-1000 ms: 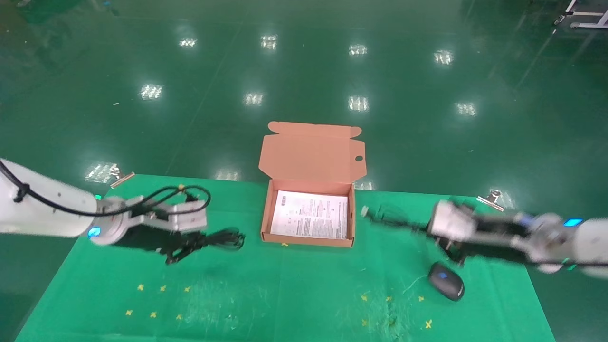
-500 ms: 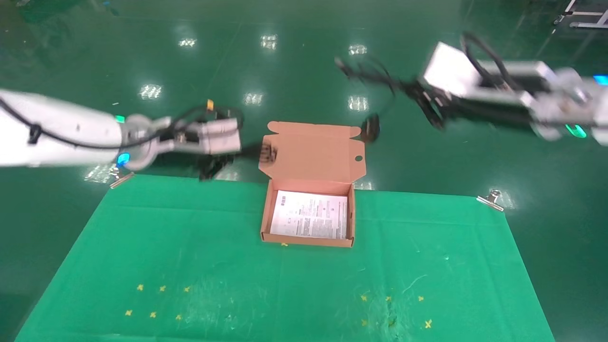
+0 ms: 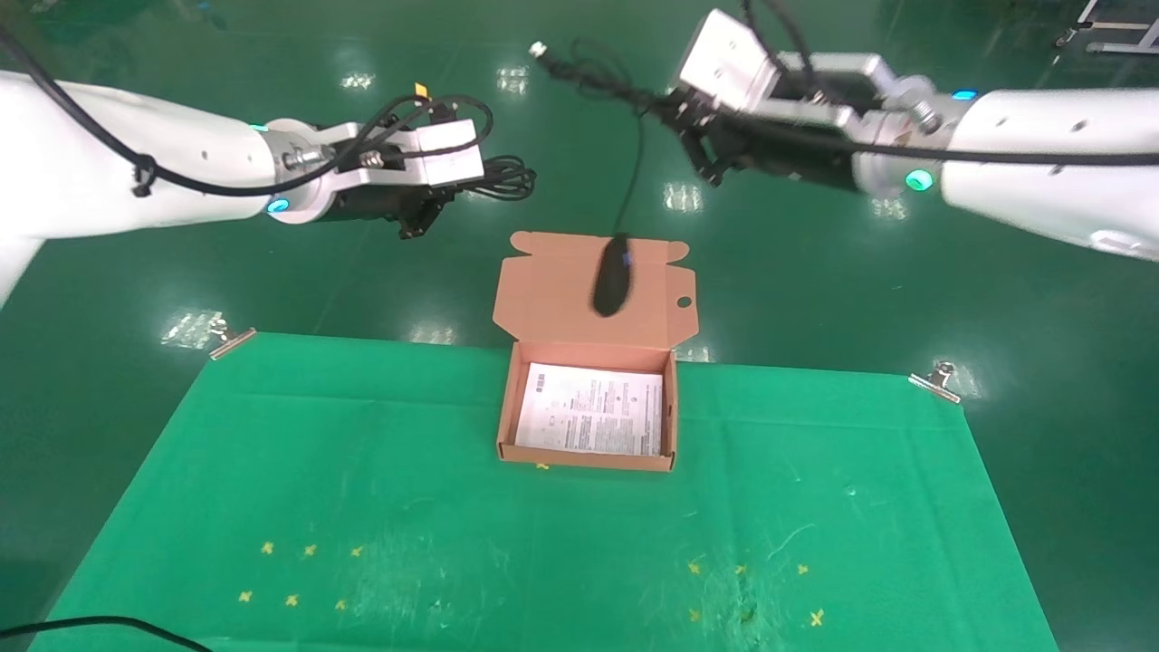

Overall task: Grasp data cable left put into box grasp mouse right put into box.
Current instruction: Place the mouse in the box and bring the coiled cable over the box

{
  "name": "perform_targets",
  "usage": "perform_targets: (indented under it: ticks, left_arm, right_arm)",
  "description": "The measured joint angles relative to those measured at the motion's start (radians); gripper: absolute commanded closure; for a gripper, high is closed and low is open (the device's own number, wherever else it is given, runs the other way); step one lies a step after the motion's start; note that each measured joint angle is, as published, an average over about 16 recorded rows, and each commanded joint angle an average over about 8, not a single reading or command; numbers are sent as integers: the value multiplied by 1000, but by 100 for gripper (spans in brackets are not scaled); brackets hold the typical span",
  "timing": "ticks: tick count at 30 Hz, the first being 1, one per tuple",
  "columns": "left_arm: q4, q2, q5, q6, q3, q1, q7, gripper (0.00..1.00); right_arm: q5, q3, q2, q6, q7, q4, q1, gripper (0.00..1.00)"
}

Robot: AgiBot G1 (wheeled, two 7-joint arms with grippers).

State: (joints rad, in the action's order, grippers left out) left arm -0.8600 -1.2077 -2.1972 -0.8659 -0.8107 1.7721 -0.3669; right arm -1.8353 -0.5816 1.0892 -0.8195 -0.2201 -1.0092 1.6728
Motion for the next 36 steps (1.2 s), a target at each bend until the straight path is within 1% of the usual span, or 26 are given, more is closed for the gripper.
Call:
perform_targets:
  ticks: [7, 14, 26, 31, 36]
  left_arm:
    - [-5, 13, -24, -9, -5, -3, -18, 100]
    - [-52, 61, -51, -57, -16, -27, -52, 100]
    - [-220, 156, -134, -196, -38, -85, -194, 100]
    - [-281, 178, -164, -237, -42, -100, -249, 100]
    - [-319, 188, -181, -258, -44, -109, -281, 100]
  right_arm:
    - [8, -6, 30, 5, 17, 31, -3, 100]
    - [3, -18, 46, 6, 31, 62, -19, 100]
    - [-3, -50, 97, 6, 41, 92, -86, 100]
    - [0, -58, 128, 18, 30, 104, -117, 100]
    - [-1, -63, 152, 34, 10, 135, -145, 100]
